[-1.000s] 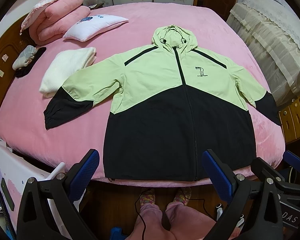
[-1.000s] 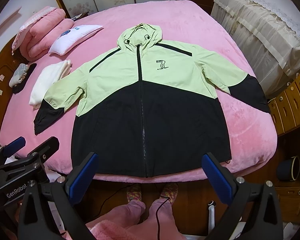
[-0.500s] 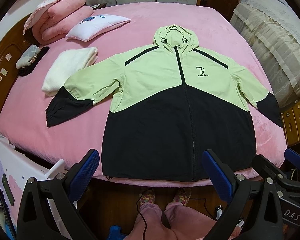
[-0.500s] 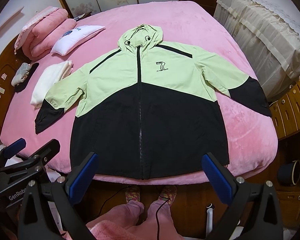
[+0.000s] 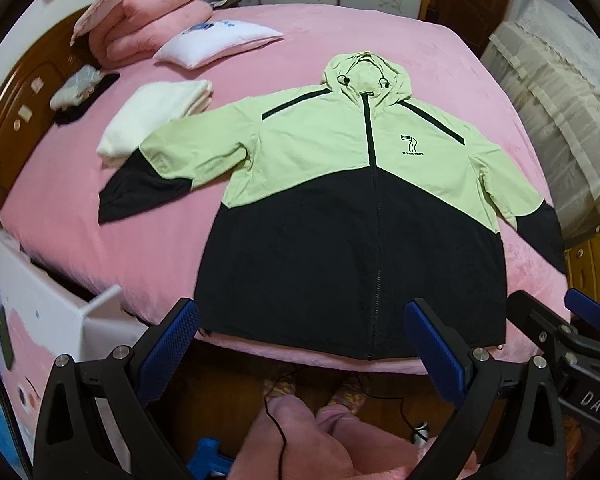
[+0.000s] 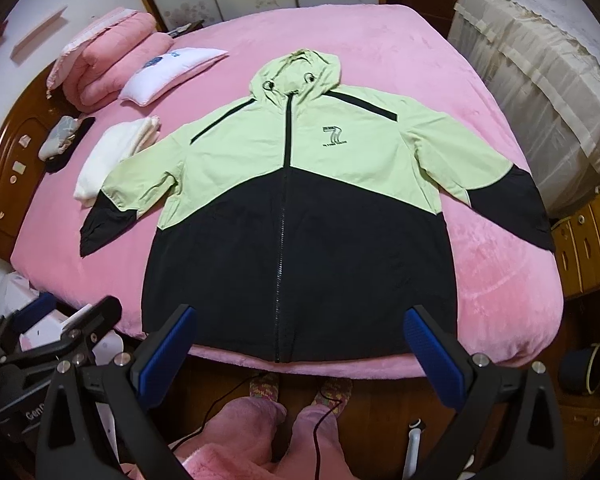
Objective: Fold large clothes
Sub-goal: 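Reach the left tool to the black sleeve cuff and grasp it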
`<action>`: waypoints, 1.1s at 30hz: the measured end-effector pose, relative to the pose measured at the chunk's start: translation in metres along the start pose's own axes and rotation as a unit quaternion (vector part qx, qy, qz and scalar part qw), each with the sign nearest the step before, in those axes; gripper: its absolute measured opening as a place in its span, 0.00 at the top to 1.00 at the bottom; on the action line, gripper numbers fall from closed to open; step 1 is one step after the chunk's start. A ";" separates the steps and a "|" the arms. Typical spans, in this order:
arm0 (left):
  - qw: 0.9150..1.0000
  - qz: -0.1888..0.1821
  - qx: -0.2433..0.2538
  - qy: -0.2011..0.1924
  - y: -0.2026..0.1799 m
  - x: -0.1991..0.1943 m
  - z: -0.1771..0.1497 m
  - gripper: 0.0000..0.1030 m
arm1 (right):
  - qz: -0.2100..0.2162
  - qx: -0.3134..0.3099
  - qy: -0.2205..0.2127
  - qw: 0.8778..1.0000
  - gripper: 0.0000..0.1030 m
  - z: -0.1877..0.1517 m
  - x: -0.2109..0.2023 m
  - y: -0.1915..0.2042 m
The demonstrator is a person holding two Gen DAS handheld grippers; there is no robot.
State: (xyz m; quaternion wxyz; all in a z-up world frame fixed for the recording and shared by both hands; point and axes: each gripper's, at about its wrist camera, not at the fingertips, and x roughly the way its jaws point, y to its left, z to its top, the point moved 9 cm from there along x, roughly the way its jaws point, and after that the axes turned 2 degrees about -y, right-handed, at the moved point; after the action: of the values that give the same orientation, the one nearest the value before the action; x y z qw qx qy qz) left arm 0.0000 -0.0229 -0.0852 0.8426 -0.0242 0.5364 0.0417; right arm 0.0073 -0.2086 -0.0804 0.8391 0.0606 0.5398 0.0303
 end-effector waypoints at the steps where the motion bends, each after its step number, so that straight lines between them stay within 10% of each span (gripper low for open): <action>1: 1.000 -0.002 -0.006 0.003 0.001 0.001 -0.003 0.01 | 0.005 -0.003 -0.002 1.000 0.00 0.001 0.000 0.001; 16: 0.978 -0.055 -0.161 0.120 0.085 0.070 -0.056 0.01 | 0.005 -0.144 0.010 0.989 0.00 -0.009 0.042 0.072; 26: 0.937 -0.095 -0.279 0.188 0.210 0.152 -0.024 0.01 | -0.030 -0.147 0.076 0.986 0.00 0.004 0.109 0.152; 33: 0.876 -0.108 -0.429 0.193 0.314 0.215 0.033 0.01 | -0.038 0.064 0.168 0.983 0.00 0.032 0.169 0.193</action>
State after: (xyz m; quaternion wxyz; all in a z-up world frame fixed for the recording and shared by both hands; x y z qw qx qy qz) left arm 0.0902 0.3024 -0.2646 0.6282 -0.4492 0.6118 0.1710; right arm 0.1097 -0.0003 -0.1939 0.7311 0.0876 0.6761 -0.0270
